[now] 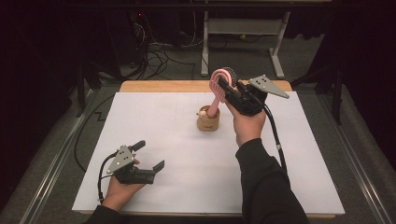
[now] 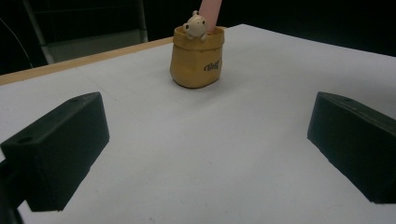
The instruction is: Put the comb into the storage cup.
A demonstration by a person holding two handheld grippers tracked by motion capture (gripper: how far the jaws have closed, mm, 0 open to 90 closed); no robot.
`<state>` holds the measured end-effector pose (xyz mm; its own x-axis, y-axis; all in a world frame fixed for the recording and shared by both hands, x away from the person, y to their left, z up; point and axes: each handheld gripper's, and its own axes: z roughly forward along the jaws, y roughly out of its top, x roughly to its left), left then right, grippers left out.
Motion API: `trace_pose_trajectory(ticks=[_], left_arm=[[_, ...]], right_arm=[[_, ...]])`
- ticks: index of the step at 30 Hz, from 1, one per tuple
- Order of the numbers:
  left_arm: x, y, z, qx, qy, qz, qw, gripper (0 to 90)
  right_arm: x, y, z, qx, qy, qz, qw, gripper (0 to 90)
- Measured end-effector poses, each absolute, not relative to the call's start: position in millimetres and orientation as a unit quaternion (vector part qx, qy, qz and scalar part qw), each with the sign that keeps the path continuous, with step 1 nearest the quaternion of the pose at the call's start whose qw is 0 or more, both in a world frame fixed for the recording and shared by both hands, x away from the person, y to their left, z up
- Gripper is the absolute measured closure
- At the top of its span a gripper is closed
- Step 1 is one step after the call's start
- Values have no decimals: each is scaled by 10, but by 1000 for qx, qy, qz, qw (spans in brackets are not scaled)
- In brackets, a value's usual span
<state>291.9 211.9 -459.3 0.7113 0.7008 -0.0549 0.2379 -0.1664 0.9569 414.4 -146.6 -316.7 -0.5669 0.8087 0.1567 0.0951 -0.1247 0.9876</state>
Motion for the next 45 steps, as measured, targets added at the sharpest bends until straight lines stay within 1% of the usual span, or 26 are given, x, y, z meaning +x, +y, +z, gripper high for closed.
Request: trace_pose_trajectory(ticks=[19,45], left_arm=[[2927,2130,-4600,734,323,206,560,0],[2921,2144,-4598,733,325,206,560,0]], right_arm=[[4350,-1285,-3331,387,608,643,259,672],[4453,-1225,-3505,403,617,629,247,672]])
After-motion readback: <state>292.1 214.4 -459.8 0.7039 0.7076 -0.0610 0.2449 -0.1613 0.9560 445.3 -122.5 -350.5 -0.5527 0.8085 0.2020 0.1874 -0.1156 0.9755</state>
